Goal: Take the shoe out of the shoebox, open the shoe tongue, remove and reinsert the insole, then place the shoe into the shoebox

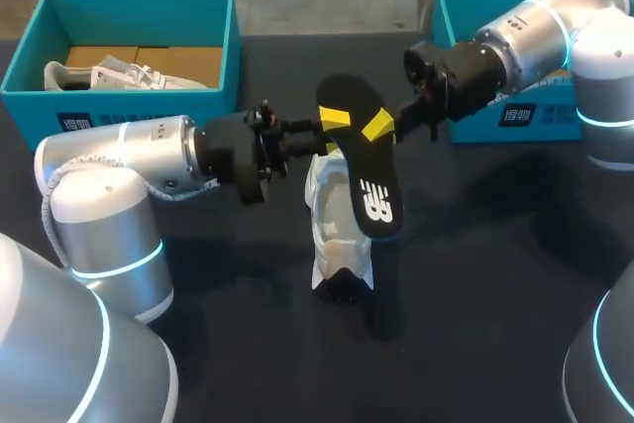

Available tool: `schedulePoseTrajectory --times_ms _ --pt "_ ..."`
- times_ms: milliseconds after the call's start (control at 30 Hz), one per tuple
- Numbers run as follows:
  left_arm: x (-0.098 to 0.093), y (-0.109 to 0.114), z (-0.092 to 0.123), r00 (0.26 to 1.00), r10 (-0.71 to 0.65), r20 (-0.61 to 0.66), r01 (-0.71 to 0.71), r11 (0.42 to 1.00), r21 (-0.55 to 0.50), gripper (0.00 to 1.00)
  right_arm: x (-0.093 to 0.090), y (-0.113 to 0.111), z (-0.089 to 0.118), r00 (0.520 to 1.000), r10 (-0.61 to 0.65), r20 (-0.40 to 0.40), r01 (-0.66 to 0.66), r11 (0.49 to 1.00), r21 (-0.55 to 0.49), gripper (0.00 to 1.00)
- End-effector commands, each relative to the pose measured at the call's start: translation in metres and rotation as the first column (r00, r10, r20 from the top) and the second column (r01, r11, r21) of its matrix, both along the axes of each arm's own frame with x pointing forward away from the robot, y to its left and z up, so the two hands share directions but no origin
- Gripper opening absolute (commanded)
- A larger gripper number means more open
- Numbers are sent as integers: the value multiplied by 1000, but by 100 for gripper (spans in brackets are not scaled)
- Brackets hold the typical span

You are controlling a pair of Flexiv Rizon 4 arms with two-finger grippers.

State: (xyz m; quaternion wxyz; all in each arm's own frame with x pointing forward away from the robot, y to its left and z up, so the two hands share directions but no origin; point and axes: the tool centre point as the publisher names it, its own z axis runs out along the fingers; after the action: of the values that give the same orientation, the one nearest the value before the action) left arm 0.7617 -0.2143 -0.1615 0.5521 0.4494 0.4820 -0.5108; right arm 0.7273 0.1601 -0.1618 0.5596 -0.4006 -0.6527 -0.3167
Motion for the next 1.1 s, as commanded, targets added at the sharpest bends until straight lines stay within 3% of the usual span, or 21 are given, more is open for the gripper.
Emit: schedulePoseTrajectory --times_ms 33,367,433,500,767,800,833,1100 --pt "0 -4 -1 1000 7 1 -7 1000 -3 29 0 1 -1 1000 0 -1 0 1000 -3 0" --pt "1 -5 -3 1000 5 -8 -5 1000 -1 22 0 2 -2 1000 3 -3 -3 1000 -2 0" --pt "2 -5 -4 1000 8 -11 -8 1000 3 14 1 3 -2 1000 5 -3 -5 1000 -1 0" --pt "2 -6 -4 1000 8 -13 -8 1000 5 0 1 3 -1 1000 6 -2 -6 1000 0 0" --pt "2 -9 -4 999 -12 -36 13 1000 21 0 1 2 0 1000 -1 11 1 1000 5 0" --pt "2 -9 -5 999 -20 -41 21 1000 21 0 1 1 1 1000 -10 13 10 1000 2 28" --pt "2 -9 -5 999 -26 -46 27 999 23 0 1 -1 1 1000 -25 16 25 1000 -3 100" --pt "-5 -4 -6 995 -56 -79 58 998 21 0 -2 -17 3 996 -86 27 87 996 -18 100"
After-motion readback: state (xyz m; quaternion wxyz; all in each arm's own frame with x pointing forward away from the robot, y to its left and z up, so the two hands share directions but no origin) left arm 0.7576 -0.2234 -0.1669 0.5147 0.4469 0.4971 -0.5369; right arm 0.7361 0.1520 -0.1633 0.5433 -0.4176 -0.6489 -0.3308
